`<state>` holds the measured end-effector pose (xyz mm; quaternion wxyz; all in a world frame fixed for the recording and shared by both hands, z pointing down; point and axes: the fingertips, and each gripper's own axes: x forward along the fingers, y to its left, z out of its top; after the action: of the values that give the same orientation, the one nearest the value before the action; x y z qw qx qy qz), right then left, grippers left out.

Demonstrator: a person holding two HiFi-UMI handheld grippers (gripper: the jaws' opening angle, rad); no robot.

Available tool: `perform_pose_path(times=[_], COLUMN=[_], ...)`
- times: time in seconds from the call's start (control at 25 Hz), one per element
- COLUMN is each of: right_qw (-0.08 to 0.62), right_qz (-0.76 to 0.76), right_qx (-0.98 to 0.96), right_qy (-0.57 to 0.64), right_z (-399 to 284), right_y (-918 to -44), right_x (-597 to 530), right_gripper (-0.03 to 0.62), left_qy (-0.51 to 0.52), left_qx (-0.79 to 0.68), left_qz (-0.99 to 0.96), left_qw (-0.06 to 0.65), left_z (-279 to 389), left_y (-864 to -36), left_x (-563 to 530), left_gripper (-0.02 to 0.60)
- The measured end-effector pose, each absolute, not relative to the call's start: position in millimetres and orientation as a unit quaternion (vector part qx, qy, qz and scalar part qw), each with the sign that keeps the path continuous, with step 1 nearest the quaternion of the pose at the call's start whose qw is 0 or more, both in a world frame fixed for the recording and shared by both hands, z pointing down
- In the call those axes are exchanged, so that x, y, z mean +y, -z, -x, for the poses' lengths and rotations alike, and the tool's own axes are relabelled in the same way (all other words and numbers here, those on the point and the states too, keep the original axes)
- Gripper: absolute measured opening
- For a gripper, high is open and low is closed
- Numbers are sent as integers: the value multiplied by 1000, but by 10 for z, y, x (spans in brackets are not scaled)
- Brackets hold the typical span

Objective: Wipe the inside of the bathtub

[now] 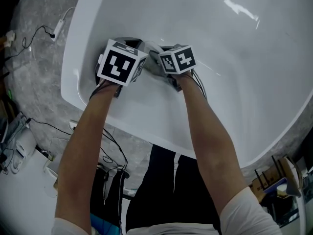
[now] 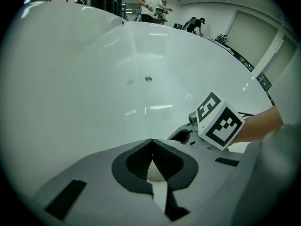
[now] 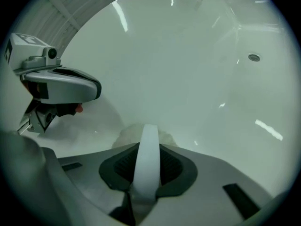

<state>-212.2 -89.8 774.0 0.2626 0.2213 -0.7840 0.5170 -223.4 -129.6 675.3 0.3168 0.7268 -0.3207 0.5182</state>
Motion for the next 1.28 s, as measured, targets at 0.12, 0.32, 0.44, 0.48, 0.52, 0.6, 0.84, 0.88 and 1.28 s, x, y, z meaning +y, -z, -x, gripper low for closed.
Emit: perform_pose_path(times=[0.12,0.32,0.44,0.48,0.52,0.6,0.84,0.88,1.28], right_qw=[251,256,261,262,262,261,290,294,347], right_qz=[-232,-258,-274,-281,-288,-299,-323,-329,-354], right_qx=[-779,-765,-753,-748,-742,-732,-707,-702,-653], right_qy=[-526,-531,-539,-542,-546,-553,-558,-559,-573], right_z=[2101,2045,1959,1928,1903,1870,1718,1678,951], right_y=[-7817,-8026,-8175,-8217,-8261,-8350,-8589,-8618,-8795], right_x=[-927,-990,-1042,-1053,-1063,-1087,-1093,-1090,-786], right_gripper=[94,94,94,94,94,94,94,94,94], left_qy=[-517,-515,-509,-507,-505,-504,-507,-508,-519], left_qx=[-319,-318,-316,-315,-314,-311,-297,-294,-270], left_qz=[-730,-734,-741,-744,-745,-747,-751,-752,-751], left_qw=[314,308,302,301,301,302,301,301,306], left_z=[2230,2225,2169,2149,2133,2115,1998,1971,1763], left_y=[-6789,-6873,-6867,-6867,-6874,-6907,-7034,-7055,-7186], left_x=[-1284,-1284,-1316,-1321,-1322,-1321,-1287,-1286,-1162], left_gripper=[12,12,12,12,12,12,12,12,12])
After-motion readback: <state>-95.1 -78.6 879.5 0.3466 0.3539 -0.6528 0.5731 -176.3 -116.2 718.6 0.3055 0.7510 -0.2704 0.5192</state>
